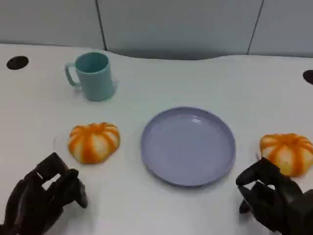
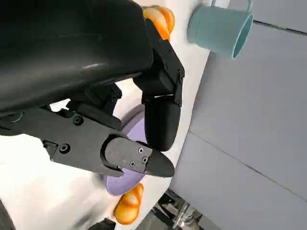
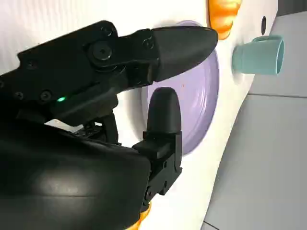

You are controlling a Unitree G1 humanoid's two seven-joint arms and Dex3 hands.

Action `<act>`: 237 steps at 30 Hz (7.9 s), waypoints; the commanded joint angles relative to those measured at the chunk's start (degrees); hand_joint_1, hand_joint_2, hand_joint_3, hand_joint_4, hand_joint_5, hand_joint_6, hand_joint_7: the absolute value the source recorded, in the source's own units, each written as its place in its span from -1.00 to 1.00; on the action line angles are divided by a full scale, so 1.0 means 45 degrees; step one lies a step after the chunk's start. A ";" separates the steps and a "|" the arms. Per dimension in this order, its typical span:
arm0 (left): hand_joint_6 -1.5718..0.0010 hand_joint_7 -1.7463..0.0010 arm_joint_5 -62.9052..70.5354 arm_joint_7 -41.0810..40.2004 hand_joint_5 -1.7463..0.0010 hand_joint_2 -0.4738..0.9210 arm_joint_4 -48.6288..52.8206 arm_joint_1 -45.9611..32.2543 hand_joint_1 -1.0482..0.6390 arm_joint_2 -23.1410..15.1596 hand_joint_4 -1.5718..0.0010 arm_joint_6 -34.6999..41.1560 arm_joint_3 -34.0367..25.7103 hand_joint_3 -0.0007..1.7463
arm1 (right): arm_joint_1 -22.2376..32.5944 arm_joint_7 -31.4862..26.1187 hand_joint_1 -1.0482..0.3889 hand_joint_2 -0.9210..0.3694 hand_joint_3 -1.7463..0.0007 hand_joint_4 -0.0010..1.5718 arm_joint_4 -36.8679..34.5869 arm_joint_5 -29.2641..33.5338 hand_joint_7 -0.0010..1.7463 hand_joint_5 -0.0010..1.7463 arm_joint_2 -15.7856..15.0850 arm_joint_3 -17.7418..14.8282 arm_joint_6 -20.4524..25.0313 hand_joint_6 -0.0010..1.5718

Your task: Grasp the bread from the table and place it into the plate.

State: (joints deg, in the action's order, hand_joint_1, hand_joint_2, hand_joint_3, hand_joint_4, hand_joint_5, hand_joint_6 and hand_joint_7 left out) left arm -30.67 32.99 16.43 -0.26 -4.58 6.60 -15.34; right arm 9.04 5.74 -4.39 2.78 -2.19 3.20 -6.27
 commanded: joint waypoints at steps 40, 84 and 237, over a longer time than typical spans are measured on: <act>0.33 -0.16 1.9595 -0.9165 -0.53 0.94 -0.2230 0.2596 -0.40 -0.4353 0.35 -0.7153 0.4206 -0.98 | -0.0497 -0.0085 0.07 -1.00 0.63 -0.23 -0.0950 0.0002 1.00 1.00 0.0217 -0.0007 -0.0722 -0.51; 0.44 0.83 1.7705 -0.8782 0.71 0.87 1.2781 1.0293 -0.44 -0.1868 0.57 -0.3993 1.0528 -1.00 | 0.0100 -0.0165 0.06 -1.00 0.63 -0.23 -0.0190 0.0060 1.00 1.00 0.0162 0.0039 -0.0440 -0.53; 0.40 -1.00 0.0862 -0.1263 -1.00 1.00 -0.1079 -0.0258 -0.21 -0.0405 0.07 -0.2089 0.1360 -0.68 | -0.0171 -0.0052 0.06 -1.00 0.63 -0.23 -0.0477 -0.0099 1.00 1.00 0.0177 0.0001 -0.0427 -0.52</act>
State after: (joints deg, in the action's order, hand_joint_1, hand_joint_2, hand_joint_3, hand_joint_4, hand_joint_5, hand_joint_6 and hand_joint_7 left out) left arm -26.83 27.42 10.07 -1.17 -6.12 -2.67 -7.84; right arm 7.97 5.20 -7.77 2.89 -0.57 3.53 -8.81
